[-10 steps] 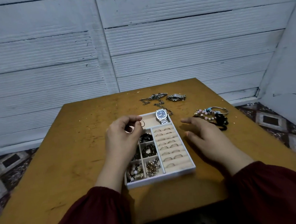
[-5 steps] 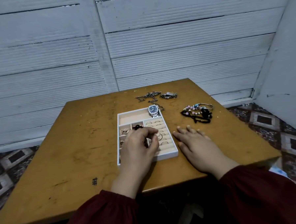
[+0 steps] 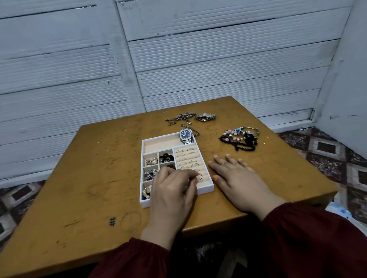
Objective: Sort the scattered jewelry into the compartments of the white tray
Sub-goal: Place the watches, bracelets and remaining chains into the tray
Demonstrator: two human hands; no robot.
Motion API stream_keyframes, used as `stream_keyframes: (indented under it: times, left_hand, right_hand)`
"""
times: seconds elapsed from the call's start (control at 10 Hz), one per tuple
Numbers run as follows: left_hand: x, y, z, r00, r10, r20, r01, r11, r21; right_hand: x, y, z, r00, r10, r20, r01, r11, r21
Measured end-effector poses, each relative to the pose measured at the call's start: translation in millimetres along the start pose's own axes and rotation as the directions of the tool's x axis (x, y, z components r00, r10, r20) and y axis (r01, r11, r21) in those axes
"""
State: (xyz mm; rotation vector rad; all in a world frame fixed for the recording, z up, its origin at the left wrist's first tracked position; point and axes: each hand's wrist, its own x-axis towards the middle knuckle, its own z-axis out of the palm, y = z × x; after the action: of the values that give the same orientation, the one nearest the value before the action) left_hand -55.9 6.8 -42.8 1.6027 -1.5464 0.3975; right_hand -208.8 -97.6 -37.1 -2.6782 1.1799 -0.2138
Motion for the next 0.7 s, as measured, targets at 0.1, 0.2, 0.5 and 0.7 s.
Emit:
stream_keyframes:
  times: [0.1, 0.2, 0.5, 0.7]
  left_hand:
    - [1, -1, -2, 0.999, -0.033, 0.010, 0.033, 0.998, -0.052]
    - [5, 0, -5, 0.998, -0.045, 0.036, 0.046, 0.998, -0.051]
    - [16, 1, -8, 0.976, -0.034, 0.217, 0.023, 0.998, 0.054]
    - [20, 6, -12, 0.956, -0.061, 0.287, 0.036, 0.995, 0.093]
  right_hand:
    - [1, 0, 0, 1.000, 0.001, -0.003, -0.001, 1.000, 0.000]
    - [1, 0, 0, 1.000, 0.001, -0.001, -0.001, 1.000, 0.003]
    - [1, 1, 1, 1.000, 0.001, 0.000, -0.001, 1.000, 0.016]
    - [1, 1, 0, 1.000, 0.003, 0.000, -0.003, 1.000, 0.015]
